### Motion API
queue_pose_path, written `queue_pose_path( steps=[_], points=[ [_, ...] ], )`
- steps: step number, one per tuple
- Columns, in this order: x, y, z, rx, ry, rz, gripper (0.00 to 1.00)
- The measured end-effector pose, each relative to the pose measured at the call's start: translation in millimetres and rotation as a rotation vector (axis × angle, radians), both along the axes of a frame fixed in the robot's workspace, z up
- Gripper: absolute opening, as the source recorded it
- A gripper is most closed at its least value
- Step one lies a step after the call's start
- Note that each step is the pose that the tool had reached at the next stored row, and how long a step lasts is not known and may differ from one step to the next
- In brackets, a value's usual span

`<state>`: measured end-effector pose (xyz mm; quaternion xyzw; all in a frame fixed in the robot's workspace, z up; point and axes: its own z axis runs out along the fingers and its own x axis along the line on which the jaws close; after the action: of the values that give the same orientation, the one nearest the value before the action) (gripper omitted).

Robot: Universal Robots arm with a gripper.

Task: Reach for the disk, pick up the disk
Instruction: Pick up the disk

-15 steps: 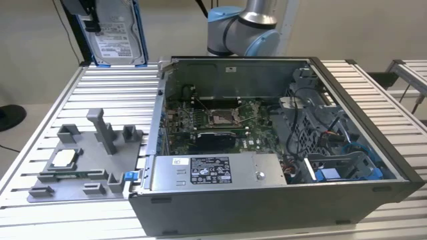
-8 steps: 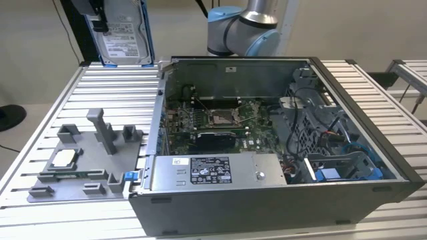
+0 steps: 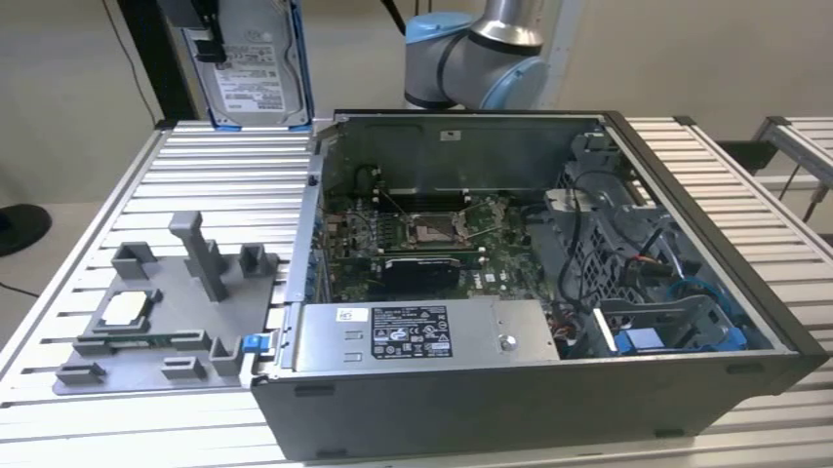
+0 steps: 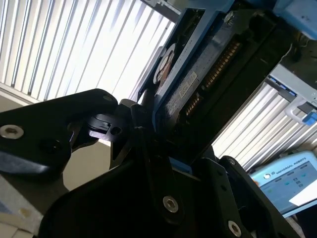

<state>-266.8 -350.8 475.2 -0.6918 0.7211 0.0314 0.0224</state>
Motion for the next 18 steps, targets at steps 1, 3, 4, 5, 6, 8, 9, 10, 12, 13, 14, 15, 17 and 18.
queue_pose_path(
  steps=[1,3,4,5,6,8,9,10,12,13,14,15,17,18],
  points=[
    [2.1,0.0,0.0,0.0001,0.0000,0.000,0.00],
    [5.6,0.0,0.0,0.0000,0.0001,0.000,0.00],
    [7.1,0.0,0.0,0.0000,0.0001,0.000,0.00],
    [8.7,0.0,0.0,0.0000,0.0000,0.000,0.00],
    [10.4,0.0,0.0,0.0000,0.0001,0.000,0.00],
    [13.9,0.0,0.0,0.0000,0.0001,0.000,0.00],
    [15.8,0.0,0.0,0.0000,0.0001,0.000,0.00],
    [17.5,0.0,0.0,0.0000,0.0001,0.000,0.00],
    [20.6,0.0,0.0,0.0000,0.0002,0.000,0.00],
    [22.3,0.0,0.0,0.0000,0.0001,0.000,0.00],
    [23.8,0.0,0.0,0.0000,0.0001,0.000,0.00],
    [25.5,0.0,0.0,0.0001,0.0000,0.000,0.00],
    [29.3,0.0,0.0,0.0000,0.0001,0.000,0.00],
    [31.3,0.0,0.0,0.0000,0.0001,0.000,0.00]
  ],
)
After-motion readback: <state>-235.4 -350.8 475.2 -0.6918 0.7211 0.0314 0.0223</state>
